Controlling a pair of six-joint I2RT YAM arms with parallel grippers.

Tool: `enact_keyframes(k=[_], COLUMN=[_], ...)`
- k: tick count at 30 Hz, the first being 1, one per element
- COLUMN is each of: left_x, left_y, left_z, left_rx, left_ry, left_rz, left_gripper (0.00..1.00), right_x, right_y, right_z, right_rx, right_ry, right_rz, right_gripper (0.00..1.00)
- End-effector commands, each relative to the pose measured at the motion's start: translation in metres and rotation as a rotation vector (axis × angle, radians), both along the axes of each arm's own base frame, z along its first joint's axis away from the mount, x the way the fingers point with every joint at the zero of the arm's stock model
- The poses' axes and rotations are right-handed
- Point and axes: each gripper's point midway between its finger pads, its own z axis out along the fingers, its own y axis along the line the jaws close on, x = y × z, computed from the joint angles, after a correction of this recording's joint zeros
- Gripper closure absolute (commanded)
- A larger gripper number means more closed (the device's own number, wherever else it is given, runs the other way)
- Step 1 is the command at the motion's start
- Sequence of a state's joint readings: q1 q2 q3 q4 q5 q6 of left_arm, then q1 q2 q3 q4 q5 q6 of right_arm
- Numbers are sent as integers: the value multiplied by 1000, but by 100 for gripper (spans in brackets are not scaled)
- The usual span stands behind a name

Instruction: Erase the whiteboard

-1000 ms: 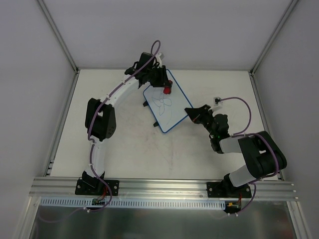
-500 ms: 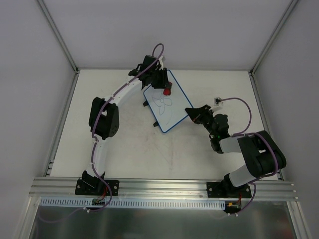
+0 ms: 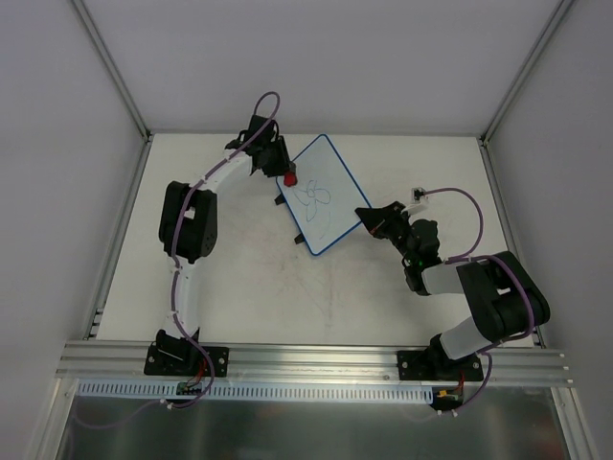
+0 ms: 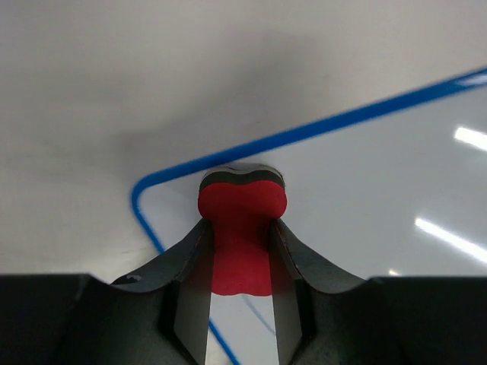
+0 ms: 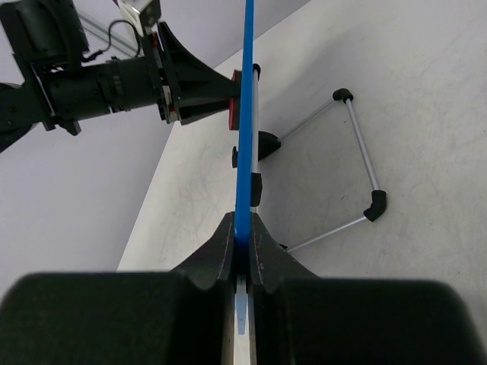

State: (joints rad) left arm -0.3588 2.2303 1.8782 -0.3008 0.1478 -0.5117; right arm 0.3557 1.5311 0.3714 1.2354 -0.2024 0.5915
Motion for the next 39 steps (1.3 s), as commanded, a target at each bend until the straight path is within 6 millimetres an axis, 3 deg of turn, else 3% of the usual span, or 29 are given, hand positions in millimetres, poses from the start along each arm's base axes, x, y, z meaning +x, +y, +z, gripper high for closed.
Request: enact_keyframes(k=[1,5,12,14,15,16,25,32,35,39], left_x=[-17,-24,-42,-41,-48,-45,-73,-114,-123,-113], left_y=[25,30,-4,-10,-16,-21,-87,-128,-130,-118], left_z=[-40,-41,-35,-19,-22,-10,19,29,23,16], left_rx=[6,10,-14,-20,-17,-36,-65,-93,-87,-52], left_ry=[141,154,127,64,59,9,-143,-197,-178,-164], left_rz=[78,91,-53,-73,-93,-106,-358,-571,-579,-493], left_gripper=[100,100,100,100,100,100,100,100,100,100], right_x=[-2,-3,-3,-4,-4,-4,-4,-4,-4,-4], right_y=[8,9,9,8,8,8,9,10,10,10], right_z=[15,16,16,16,15,16,16,15,16,16], right_rx=[-22,-19,-19,-17,-16,-16,-12,-12,-11,-11], right_ry=[-94,-96,-98,-97,-96,-97,-97,-95,-96,-96], right_rz=[48,49,49,48,46,49,54,55,55,57], right_gripper=[100,100,100,100,100,100,100,100,100,100])
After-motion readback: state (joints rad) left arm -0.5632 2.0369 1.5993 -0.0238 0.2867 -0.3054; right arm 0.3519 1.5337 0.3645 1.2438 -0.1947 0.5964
